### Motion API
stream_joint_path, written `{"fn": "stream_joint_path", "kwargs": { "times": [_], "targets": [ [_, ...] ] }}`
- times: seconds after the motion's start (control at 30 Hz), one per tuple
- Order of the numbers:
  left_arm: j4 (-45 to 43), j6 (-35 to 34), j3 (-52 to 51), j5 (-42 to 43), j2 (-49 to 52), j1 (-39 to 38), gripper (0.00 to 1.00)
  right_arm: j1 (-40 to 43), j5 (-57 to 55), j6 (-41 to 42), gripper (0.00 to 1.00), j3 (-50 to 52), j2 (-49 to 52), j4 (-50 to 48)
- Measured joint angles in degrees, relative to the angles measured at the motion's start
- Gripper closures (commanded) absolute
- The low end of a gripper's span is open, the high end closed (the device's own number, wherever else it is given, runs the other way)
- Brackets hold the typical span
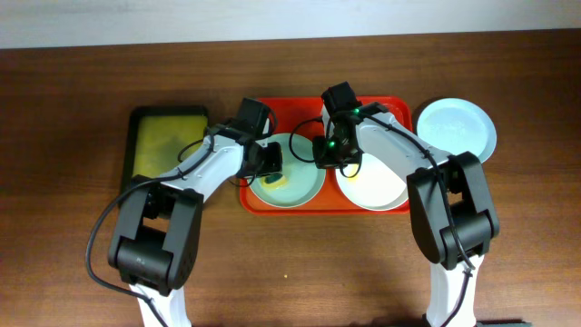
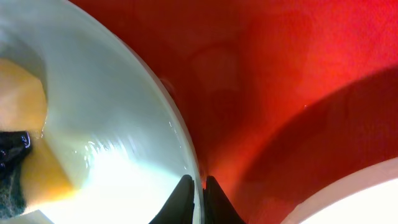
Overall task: Clean dirty plates on tray and stack at the side
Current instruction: 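Scrub the held plate with the sponge in the left gripper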
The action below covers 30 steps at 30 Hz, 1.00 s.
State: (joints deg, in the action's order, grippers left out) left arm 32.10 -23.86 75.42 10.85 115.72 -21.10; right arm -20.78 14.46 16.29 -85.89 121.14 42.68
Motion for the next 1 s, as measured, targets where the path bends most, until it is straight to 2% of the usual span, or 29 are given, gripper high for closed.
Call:
{"fn": "stream_joint_path", "kwargs": {
  "times": [0.13, 0.23, 0.3, 0.5, 0.7, 0.8, 1.0],
  "targets": [
    [0.9, 0.0, 0.3, -10.4, -0.7, -0.7, 1.00, 0.0, 0.2, 0.0, 0.91, 0.0, 0.0, 0.0],
    [1.4, 0.1, 0.1, -14.3, -2.2, -0.6, 1.00, 0.0, 0.2, 0.0, 0.91, 0.0, 0.0, 0.0],
    [1.4, 0.0, 0.1, -14.5, -5.4, -0.3, 1.00, 0.0, 0.2, 0.0, 0.91, 0.0, 0.0, 0.0],
    [1.1, -2.6, 0.0, -7.6, -5.9, -2.9, 1.00, 0.0, 0.2, 0.0, 0.91, 0.0, 0.0, 0.0],
    [0.1, -3.1, 0.0, -8.0, -0.7, -4.5, 1.00, 0.0, 0.2, 0.0, 0.91, 0.0, 0.0, 0.0],
    [0.6, -3.2, 0.2, -10.4, -0.6, -4.7, 1.00, 0.0, 0.2, 0.0, 0.91, 0.0, 0.0, 0.0],
    [4.3, -3.4, 0.5, -23.2, -0.7, -5.0, 1.00, 0.0, 0.2, 0.0, 0.91, 0.0, 0.0, 0.0]
  ]
}}
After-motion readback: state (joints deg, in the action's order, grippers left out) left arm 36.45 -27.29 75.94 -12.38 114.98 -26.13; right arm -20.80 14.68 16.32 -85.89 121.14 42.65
